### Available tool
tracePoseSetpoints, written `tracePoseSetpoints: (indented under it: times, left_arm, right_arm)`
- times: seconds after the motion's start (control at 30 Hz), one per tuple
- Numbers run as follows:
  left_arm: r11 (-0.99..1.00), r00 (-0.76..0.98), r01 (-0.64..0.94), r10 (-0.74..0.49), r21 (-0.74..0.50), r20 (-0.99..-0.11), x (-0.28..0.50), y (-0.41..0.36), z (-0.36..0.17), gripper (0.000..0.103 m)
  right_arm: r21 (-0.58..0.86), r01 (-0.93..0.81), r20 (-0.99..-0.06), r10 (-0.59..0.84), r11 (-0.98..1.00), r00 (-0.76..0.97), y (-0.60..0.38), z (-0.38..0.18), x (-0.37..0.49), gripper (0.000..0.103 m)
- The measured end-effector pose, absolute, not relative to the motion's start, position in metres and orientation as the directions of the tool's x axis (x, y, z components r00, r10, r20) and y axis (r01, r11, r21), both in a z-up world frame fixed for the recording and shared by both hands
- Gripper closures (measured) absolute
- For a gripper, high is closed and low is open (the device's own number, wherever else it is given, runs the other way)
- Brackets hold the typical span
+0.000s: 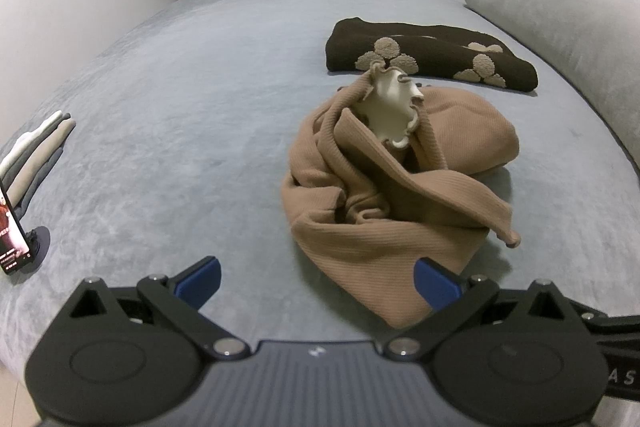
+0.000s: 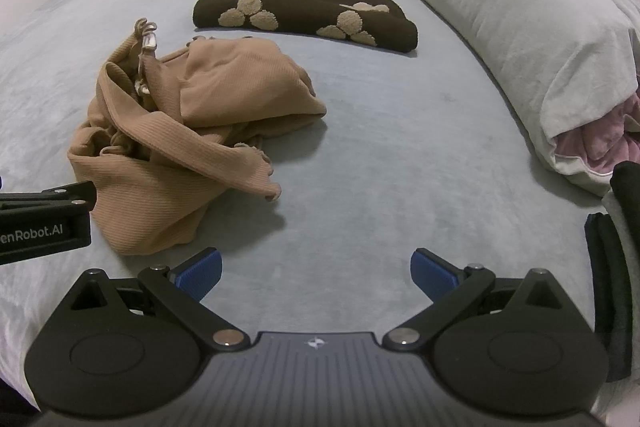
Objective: Fold clothes
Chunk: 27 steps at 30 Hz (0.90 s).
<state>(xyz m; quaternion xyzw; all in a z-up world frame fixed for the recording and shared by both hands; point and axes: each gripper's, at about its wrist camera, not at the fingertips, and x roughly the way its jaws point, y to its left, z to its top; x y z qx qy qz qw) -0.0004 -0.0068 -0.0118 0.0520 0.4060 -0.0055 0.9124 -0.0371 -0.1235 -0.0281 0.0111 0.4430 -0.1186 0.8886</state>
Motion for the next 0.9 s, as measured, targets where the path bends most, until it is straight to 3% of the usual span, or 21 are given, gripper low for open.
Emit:
tracePoseSetpoints:
  times: [0.9]
  left_arm:
    - [0.989,0.596,0.068,-0.146,-0.131,-0.79,0.066,0.042,-0.041,0.0]
  right_arm:
    - [0.008,0.117,-0.8,-0.063,0.993,0.596,-0.12,-0.024,0.011,0.0]
